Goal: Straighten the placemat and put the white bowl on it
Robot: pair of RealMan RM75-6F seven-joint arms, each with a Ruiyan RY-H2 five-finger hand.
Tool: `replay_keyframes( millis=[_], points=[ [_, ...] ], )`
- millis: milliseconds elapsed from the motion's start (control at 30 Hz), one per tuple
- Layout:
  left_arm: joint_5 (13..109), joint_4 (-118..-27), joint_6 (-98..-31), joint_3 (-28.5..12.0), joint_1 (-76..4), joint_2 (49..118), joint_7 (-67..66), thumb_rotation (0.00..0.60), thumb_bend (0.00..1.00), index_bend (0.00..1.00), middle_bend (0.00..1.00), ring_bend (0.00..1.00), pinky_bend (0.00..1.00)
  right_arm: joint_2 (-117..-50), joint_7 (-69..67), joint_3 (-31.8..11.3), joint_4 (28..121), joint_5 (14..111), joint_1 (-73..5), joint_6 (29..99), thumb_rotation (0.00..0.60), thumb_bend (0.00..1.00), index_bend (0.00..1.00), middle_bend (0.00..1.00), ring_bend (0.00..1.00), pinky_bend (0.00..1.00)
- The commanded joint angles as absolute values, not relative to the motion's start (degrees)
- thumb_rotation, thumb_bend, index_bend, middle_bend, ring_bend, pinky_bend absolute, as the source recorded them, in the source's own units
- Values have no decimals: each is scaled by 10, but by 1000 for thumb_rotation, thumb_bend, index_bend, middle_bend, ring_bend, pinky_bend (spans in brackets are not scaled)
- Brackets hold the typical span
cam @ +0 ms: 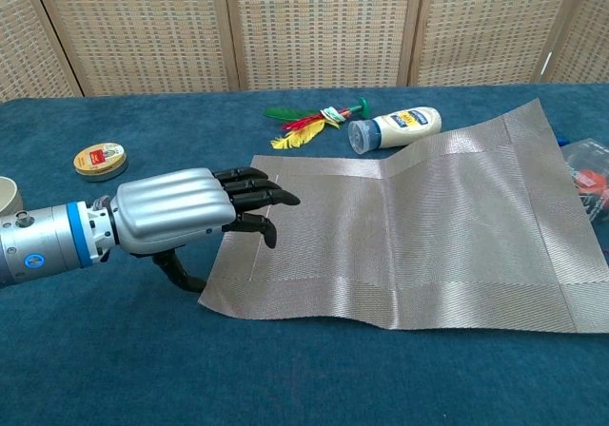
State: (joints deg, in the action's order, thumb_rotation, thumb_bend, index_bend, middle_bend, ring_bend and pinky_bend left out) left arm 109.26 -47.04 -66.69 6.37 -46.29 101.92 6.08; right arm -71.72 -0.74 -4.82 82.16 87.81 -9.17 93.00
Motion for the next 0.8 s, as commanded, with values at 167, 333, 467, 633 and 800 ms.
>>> replay_keyframes(
  millis=[167, 333, 467, 633, 800],
  points=[
    [1080, -489, -656, 62, -466, 1018, 43, 600, 295, 291, 0, 0, 0, -715, -8, -50, 825, 882, -89, 931, 600, 0, 23, 0, 0, 0],
    [1072, -501, -649, 63, -466, 1017, 35, 600, 406, 328, 0, 0, 0, -714, -8, -51, 828, 887, -87, 933, 600, 0, 24, 0, 0, 0],
    [1067, -508, -646, 68, -464, 1018, 41, 600, 429, 395, 0, 0, 0, -713, -9, -52, 830, 889, -86, 933, 600, 0, 24, 0, 0, 0],
    [1065, -505, -647, 77, -459, 1019, 46, 600, 449, 461, 0, 0, 0, -712, -10, -53, 832, 892, -84, 935, 600, 0, 25, 0, 0, 0],
    [1062, -499, -650, 80, -456, 1023, 53, 600, 465, 547, 0, 0, 0, -711, -11, -54, 834, 894, -83, 936, 600, 0, 25, 0, 0, 0]
  ],
)
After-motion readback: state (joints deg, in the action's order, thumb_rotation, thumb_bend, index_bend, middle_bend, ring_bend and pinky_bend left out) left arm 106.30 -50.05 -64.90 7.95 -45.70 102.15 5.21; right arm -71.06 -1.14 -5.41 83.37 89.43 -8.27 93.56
